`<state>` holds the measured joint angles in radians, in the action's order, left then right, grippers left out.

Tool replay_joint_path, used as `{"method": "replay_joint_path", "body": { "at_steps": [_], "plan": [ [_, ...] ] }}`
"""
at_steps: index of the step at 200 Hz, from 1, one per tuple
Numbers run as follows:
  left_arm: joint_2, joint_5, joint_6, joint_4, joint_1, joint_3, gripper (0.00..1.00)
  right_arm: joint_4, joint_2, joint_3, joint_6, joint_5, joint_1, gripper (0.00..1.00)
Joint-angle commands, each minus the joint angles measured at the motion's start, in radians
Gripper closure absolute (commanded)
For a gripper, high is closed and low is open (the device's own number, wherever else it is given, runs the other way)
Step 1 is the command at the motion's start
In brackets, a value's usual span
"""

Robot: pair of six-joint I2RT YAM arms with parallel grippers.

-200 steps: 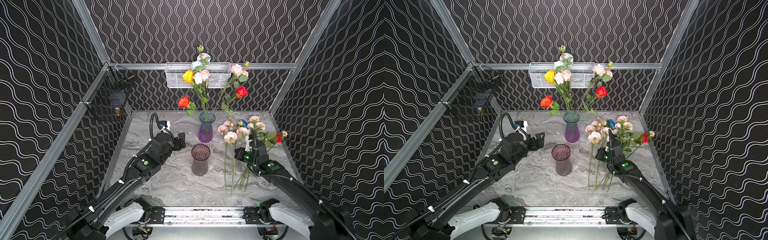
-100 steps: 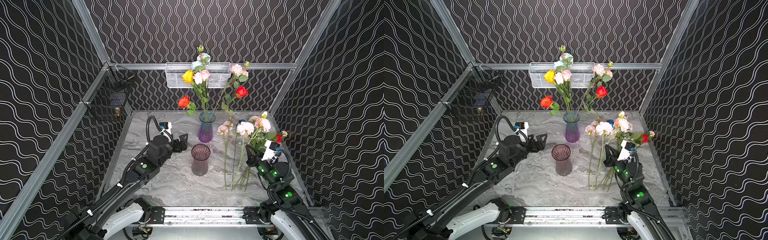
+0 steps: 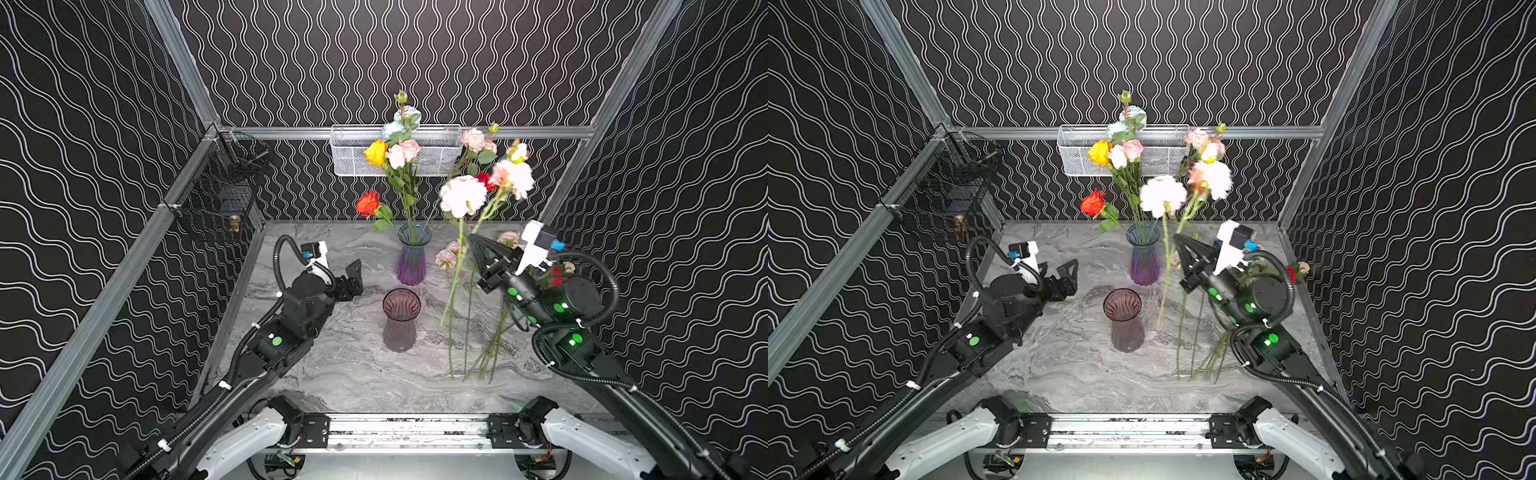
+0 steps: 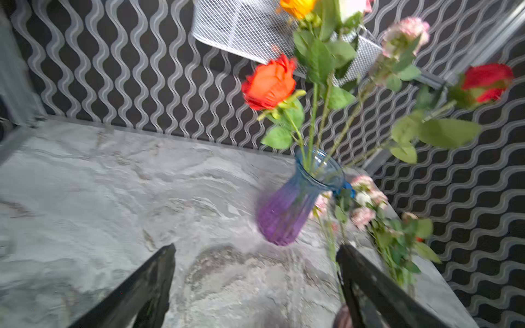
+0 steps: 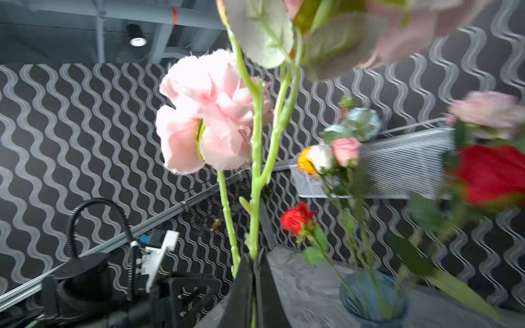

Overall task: Arrange flowers in a vase
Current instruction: Place the flower in the vase.

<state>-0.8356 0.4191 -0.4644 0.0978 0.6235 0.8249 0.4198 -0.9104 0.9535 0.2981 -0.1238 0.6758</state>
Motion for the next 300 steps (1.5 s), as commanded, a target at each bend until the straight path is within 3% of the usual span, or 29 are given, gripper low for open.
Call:
{"method": "replay_joint_path", "body": {
  "at_steps": [1, 30, 68, 110, 141, 178, 204, 221, 281, 300],
  "plan": [
    [0.047, 0.156, 0.018, -0.050, -0.001, -0.038, 0.08, 0.084, -0.100, 0.097, -0.137, 0.043, 0.092, 1.00],
    [0.082, 0.212, 0.014, -0.054, -0.001, -0.054, 0.08, 0.208, -0.242, 0.134, -0.170, 0.051, 0.135, 1.00],
    [0.098, 0.183, 0.017, -0.078, -0.002, -0.066, 0.08, 0.236, -0.370, 0.174, -0.208, 0.055, 0.134, 1.00],
    [0.078, 0.173, 0.018, -0.063, -0.001, -0.055, 0.08, 0.301, -0.366, -0.031, -0.101, 0.056, 0.137, 0.99],
    [0.046, 0.146, -0.003, -0.005, -0.002, -0.018, 0.08, 0.324, -0.348, -0.164, 0.001, 0.032, 0.150, 0.91],
    [0.020, 0.112, -0.004, 0.018, -0.002, 0.006, 0.08, 0.267, -0.306, -0.191, 0.003, 0.071, 0.176, 0.74],
    [0.018, 0.104, -0.008, 0.022, -0.002, 0.009, 0.08, 0.221, -0.259, -0.201, 0.001, 0.191, 0.185, 0.60],
    [0.023, 0.104, -0.008, 0.026, -0.002, 0.013, 0.08, 0.163, -0.240, -0.190, -0.005, 0.252, 0.185, 0.59],
    [0.021, 0.086, -0.008, 0.024, -0.001, 0.013, 0.08, -0.022, -0.295, -0.118, 0.029, 0.171, 0.199, 0.58],
    [0.016, 0.085, -0.008, 0.023, -0.001, 0.012, 0.08, -0.099, -0.281, -0.119, 0.057, 0.214, 0.222, 0.57]
  ]
}}
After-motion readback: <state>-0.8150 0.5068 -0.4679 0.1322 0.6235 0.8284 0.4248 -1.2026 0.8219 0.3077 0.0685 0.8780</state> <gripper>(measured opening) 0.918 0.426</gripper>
